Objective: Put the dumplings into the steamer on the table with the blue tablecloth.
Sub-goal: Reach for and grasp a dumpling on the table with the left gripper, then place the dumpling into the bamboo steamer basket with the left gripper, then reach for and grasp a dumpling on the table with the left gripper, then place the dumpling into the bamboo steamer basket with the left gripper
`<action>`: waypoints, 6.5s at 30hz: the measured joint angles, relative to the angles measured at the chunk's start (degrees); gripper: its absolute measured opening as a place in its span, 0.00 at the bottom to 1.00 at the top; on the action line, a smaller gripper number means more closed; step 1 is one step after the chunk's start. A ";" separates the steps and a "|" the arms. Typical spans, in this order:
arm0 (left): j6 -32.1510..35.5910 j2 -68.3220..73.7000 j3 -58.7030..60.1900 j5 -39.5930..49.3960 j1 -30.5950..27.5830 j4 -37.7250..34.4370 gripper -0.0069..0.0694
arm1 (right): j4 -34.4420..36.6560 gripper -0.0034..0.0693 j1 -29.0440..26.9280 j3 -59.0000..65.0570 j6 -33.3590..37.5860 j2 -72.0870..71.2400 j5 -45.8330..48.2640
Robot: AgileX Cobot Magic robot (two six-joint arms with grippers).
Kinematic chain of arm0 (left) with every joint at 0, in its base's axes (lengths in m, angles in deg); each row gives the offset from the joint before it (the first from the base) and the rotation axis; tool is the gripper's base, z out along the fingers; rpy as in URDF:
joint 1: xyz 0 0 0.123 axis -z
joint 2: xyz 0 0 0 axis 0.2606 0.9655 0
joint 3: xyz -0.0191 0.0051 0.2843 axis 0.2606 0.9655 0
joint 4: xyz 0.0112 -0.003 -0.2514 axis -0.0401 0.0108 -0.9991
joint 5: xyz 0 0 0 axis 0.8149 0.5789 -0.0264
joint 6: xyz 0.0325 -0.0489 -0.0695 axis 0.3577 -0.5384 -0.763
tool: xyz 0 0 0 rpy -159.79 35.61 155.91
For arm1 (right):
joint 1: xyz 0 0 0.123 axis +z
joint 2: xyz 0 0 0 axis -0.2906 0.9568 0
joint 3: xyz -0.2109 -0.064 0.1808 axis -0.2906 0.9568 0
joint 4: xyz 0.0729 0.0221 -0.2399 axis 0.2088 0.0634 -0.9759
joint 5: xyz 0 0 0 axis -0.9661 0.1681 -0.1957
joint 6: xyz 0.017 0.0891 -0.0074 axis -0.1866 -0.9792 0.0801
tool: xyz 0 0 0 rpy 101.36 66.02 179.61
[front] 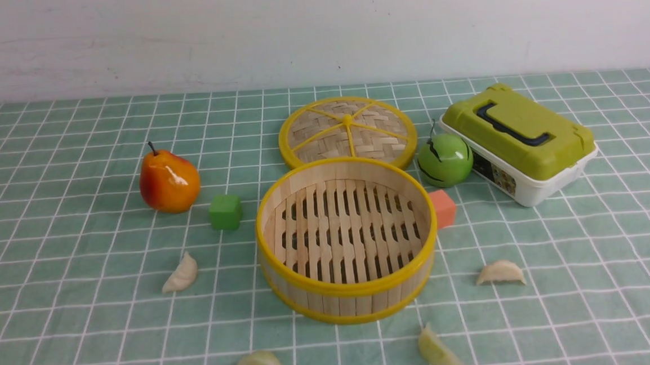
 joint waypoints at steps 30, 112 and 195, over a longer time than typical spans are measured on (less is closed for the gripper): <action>-28.01 0.00 0.00 -19.19 0.46 -67.87 0.40 | 48.73 0.38 0.00 0.49 -17.46 0.00 -9.54; -13.62 124.85 -114.24 33.08 37.34 -0.20 0.34 | 25.48 0.05 21.04 -54.47 32.70 60.65 39.69; -10.88 96.29 -75.78 29.59 37.58 7.93 0.35 | 26.88 0.13 21.04 -54.70 32.57 50.45 37.96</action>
